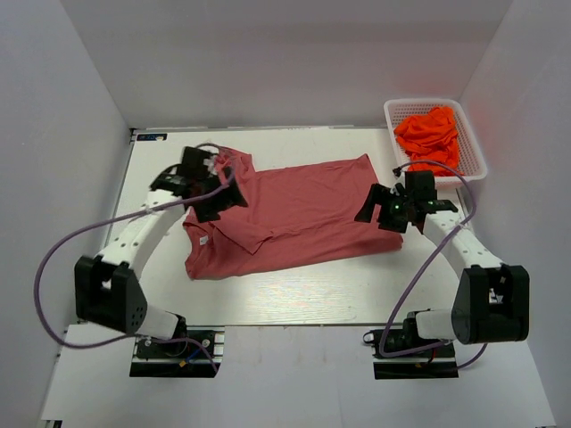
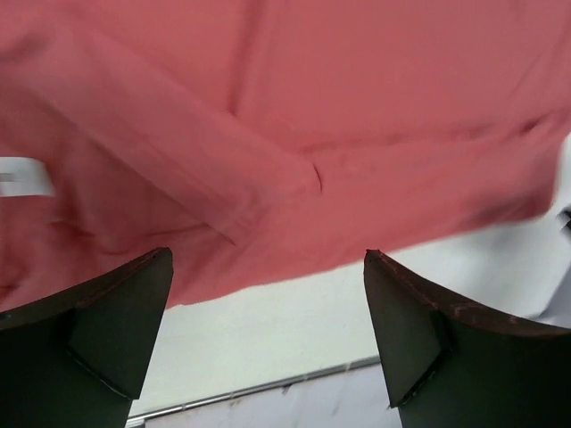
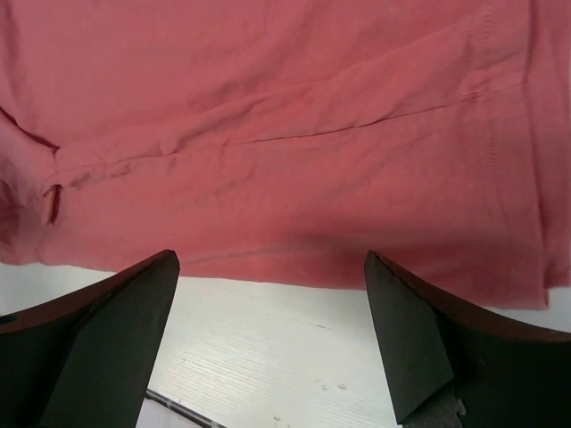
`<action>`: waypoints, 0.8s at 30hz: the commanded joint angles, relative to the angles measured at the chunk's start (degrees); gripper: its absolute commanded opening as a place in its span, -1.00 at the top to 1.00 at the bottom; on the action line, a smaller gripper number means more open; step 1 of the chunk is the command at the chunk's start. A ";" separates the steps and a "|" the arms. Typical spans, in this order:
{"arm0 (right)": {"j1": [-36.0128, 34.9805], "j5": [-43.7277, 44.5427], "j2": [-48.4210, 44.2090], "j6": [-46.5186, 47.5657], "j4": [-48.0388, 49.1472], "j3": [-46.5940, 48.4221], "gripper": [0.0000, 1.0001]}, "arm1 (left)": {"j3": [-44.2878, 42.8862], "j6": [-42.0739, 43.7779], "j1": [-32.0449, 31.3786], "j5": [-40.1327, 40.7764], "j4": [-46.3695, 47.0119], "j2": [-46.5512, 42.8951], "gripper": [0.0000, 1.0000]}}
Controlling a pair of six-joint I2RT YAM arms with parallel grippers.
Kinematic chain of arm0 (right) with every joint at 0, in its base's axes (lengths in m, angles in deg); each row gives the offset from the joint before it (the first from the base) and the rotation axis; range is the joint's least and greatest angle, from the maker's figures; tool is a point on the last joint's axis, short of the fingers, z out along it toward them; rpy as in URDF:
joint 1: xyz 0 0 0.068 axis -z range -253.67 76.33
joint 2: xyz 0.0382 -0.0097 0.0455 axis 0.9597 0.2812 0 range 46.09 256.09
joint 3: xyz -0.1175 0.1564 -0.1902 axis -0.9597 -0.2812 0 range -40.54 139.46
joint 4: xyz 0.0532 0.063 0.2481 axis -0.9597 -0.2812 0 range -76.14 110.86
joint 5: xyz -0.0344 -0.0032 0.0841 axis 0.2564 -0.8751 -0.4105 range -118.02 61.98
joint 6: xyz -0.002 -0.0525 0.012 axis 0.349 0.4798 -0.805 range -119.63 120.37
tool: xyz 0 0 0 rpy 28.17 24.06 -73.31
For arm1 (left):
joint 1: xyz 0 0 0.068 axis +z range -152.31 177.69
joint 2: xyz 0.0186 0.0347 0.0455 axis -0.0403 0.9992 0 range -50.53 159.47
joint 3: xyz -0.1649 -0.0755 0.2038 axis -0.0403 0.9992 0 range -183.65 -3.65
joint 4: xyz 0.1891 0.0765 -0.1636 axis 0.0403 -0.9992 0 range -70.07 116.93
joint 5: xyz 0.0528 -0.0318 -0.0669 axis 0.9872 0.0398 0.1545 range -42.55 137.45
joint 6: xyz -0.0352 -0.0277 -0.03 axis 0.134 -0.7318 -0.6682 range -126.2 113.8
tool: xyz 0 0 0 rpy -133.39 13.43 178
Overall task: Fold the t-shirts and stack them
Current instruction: Fold the flattened tshirt in 1/3 of the way
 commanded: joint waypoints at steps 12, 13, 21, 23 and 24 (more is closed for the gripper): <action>-1.58 -0.12 10.49 -2.77 5.43 -3.81 -0.81 | 1.92 2.45 -18.72 14.13 0.02 13.77 -0.64; -1.49 0.05 10.67 -2.95 5.60 -3.99 -0.81 | 1.91 2.46 -19.59 15.01 0.01 14.75 -0.53; -1.58 0.75 12.78 -3.91 6.83 -4.25 -0.81 | 0.85 2.46 -22.14 17.13 -0.52 18.01 -0.28; -1.49 0.93 12.87 -4.00 6.93 -4.34 -0.81 | 1.46 2.46 -22.14 17.91 -0.52 18.01 -0.26; -1.49 0.93 13.31 -4.09 7.01 -4.17 -0.81 | 2.17 2.46 -22.67 17.92 -0.52 18.01 -0.23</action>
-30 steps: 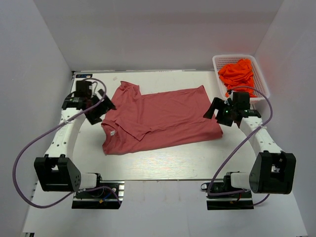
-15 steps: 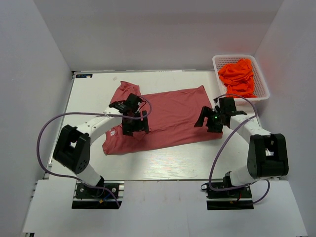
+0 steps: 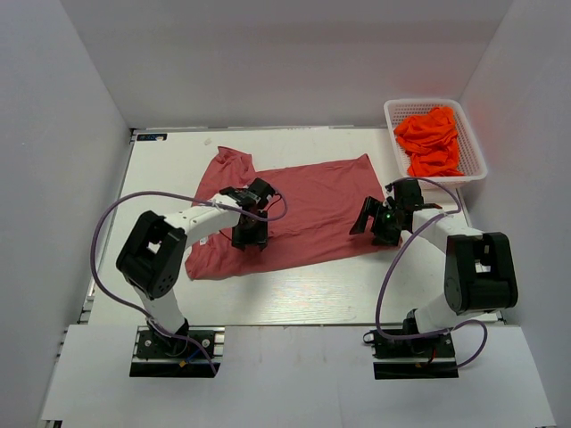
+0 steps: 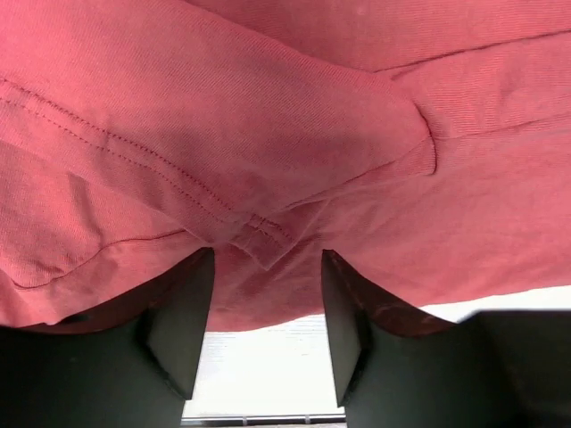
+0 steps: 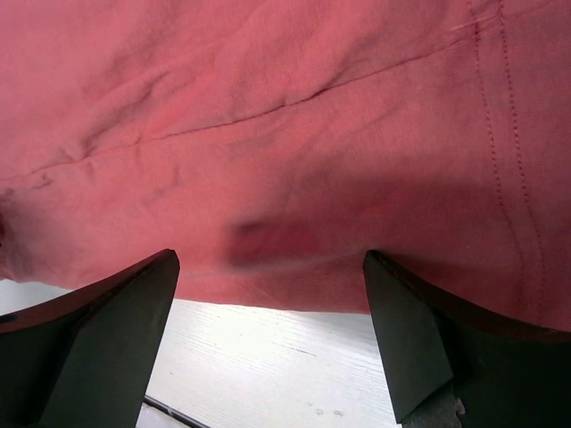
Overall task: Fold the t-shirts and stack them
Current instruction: Fold the flattened tshirt in 1/3 of the way
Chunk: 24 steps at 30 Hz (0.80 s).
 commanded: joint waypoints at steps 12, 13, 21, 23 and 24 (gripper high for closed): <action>-0.09 2.29 -0.76 -0.16 -0.23 -1.94 -0.81 | 0.34 -1.64 -1.34 5.15 3.24 3.19 0.19; -0.09 2.90 -1.28 -0.07 0.12 -2.12 -0.81 | -0.18 -1.64 -1.34 5.15 3.24 3.20 0.27; -0.18 3.17 -1.46 0.28 -0.32 -2.12 -0.81 | -3.70 -4.28 -1.34 7.96 0.07 2.06 1.00; 0.00 3.00 -0.85 0.20 -0.32 -2.04 -0.81 | -4.75 -3.75 -1.34 8.48 -0.97 2.06 1.00; 0.00 3.08 -0.85 0.28 -0.32 -1.86 -0.81 | -6.33 -3.23 -1.34 9.01 -1.76 2.06 1.00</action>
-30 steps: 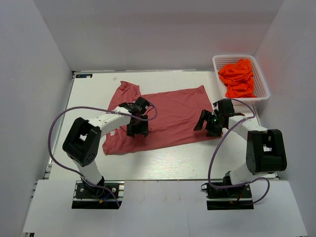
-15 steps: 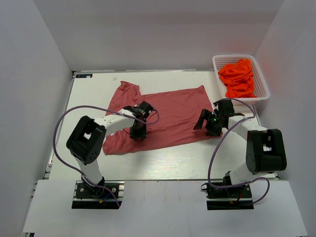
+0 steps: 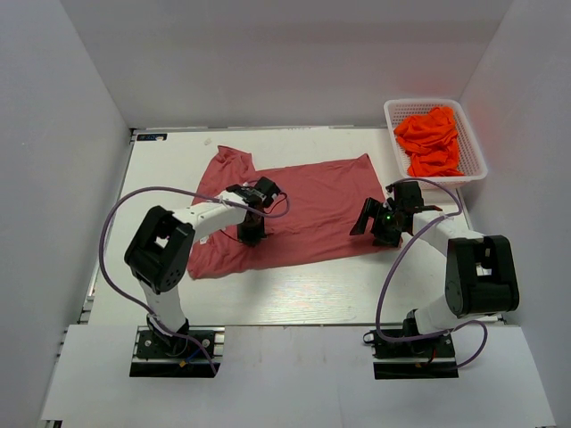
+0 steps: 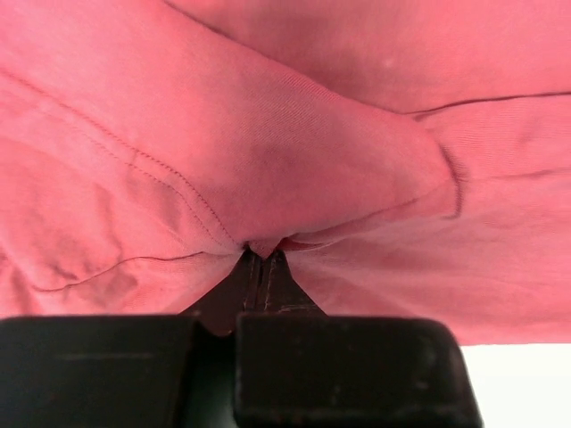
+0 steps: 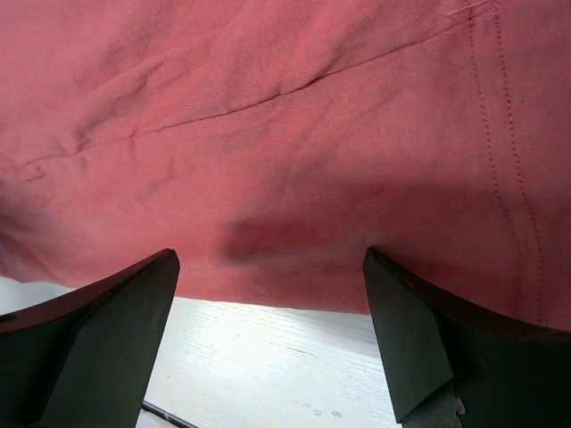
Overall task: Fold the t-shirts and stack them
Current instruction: Fold the flattened tshirt in 1/3 of the way
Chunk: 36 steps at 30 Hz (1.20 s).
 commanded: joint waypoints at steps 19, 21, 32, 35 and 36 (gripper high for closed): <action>0.02 3.35 1.96 1.49 -2.53 0.86 -0.81 | -9.30 3.00 0.85 2.39 -5.62 2.49 0.37; -0.07 3.44 2.05 1.58 -2.62 0.77 -0.81 | -9.83 3.00 1.37 2.39 -5.09 2.49 0.26; 0.02 4.15 1.79 1.40 -2.71 0.60 -0.81 | -15.44 2.47 1.38 7.21 -4.57 6.89 0.96; -0.07 4.41 1.78 1.31 -2.71 0.86 -0.81 | -17.46 4.74 1.38 10.03 -1.06 7.50 1.00; -0.07 4.24 1.87 1.40 -2.71 0.86 -0.81 | -18.78 6.15 1.38 10.03 1.48 8.29 1.00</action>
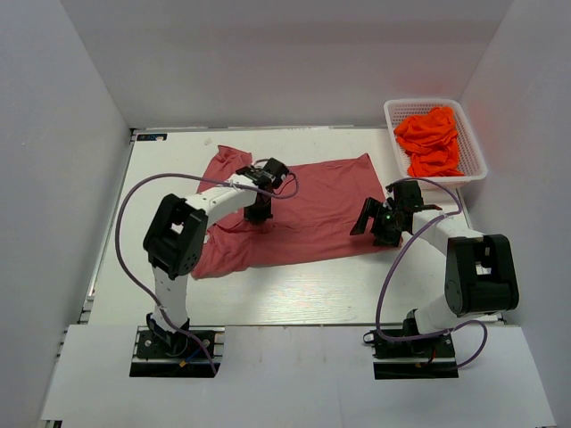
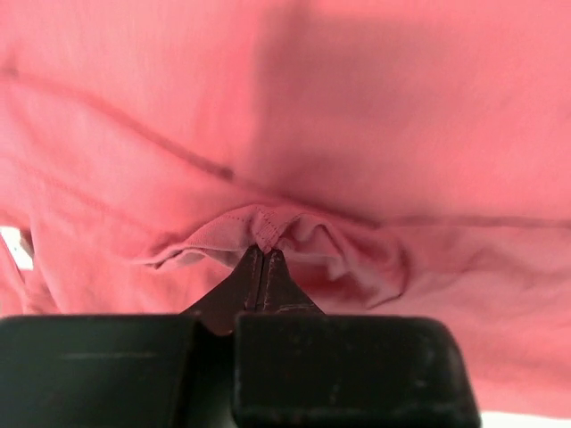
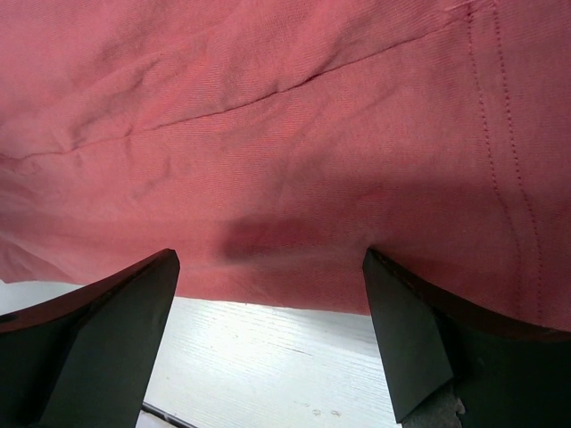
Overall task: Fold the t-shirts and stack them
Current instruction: Fold the flattened tshirt in 1/3 of the way
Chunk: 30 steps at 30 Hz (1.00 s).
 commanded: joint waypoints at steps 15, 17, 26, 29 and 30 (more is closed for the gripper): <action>-0.02 4.67 0.30 2.10 -3.50 1.48 -0.81 | -16.52 17.22 0.13 -0.04 7.20 8.25 -1.00; -0.02 4.76 -0.23 2.28 -3.68 1.83 -0.81 | -16.52 16.00 0.13 0.66 6.67 5.80 -1.00; -0.11 9.94 -5.94 4.74 -6.40 4.29 -0.81 | 2.26 3.69 0.13 -0.39 7.36 -14.66 -1.00; 0.15 11.88 -7.53 5.53 -5.70 4.64 -0.81 | 13.34 -2.19 0.75 0.40 7.98 -22.32 -1.00; 0.24 11.97 -7.44 6.23 -5.01 4.64 -0.81 | 18.15 -3.34 1.62 0.40 8.77 -23.64 -1.00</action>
